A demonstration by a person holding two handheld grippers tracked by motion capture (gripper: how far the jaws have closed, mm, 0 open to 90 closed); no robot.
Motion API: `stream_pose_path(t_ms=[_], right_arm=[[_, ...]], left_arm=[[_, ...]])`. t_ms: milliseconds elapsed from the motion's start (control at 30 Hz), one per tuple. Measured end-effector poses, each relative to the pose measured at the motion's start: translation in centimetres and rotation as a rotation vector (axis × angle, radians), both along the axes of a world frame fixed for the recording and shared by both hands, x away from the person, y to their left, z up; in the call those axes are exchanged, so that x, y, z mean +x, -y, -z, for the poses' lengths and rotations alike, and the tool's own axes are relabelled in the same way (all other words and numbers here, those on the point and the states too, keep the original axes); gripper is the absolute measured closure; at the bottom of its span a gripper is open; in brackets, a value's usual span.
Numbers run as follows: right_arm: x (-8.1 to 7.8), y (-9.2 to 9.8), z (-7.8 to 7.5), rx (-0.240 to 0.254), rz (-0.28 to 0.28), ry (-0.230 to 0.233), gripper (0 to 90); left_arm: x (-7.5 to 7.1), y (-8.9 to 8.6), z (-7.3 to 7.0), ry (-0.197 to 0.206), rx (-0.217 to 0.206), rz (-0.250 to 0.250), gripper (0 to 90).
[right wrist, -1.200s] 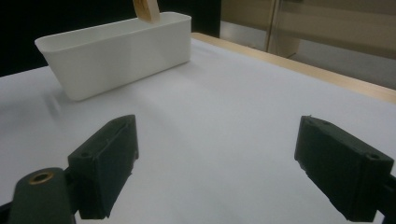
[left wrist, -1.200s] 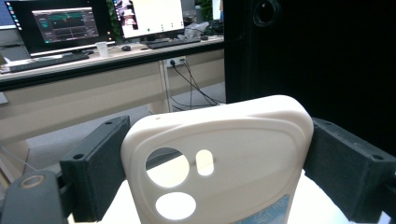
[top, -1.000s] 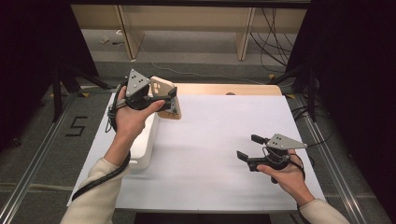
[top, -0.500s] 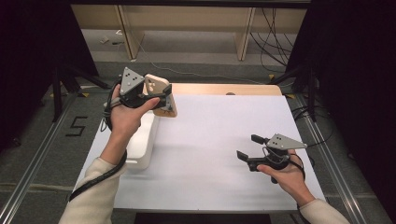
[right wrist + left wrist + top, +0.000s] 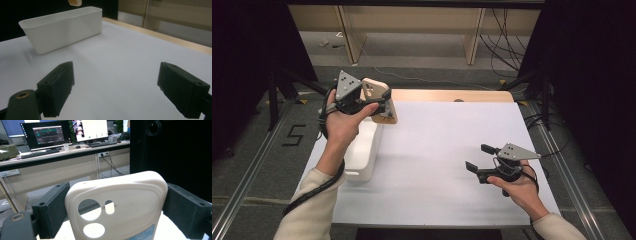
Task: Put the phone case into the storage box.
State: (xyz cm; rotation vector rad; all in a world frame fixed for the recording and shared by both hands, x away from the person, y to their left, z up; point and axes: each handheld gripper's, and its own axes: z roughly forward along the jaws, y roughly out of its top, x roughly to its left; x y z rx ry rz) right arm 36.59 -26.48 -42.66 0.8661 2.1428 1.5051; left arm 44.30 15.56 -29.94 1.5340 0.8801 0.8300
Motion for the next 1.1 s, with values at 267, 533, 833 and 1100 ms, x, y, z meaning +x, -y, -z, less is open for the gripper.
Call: stream_pose_path(t_ms=[267,533,833,1100], right_arm=[[0.0,0.0,0.0,0.0,-0.001,0.0,14.8],[0.0,0.0,0.0,0.004,0.002,0.004,14.9],[0.0,0.0,0.0,0.006,0.001,0.004,14.9],[0.0,0.0,0.0,0.007,0.0,0.001,14.9]], left_arm=[[0.1,-0.5,0.0,-0.002,0.007,-0.014,11.1],[0.3,-0.9,0.0,0.002,0.011,-0.02,11.1],[0.5,-1.4,0.2,-0.004,0.015,-0.033,11.0],[0.8,-1.8,0.4,-0.012,0.022,-0.042,11.0]])
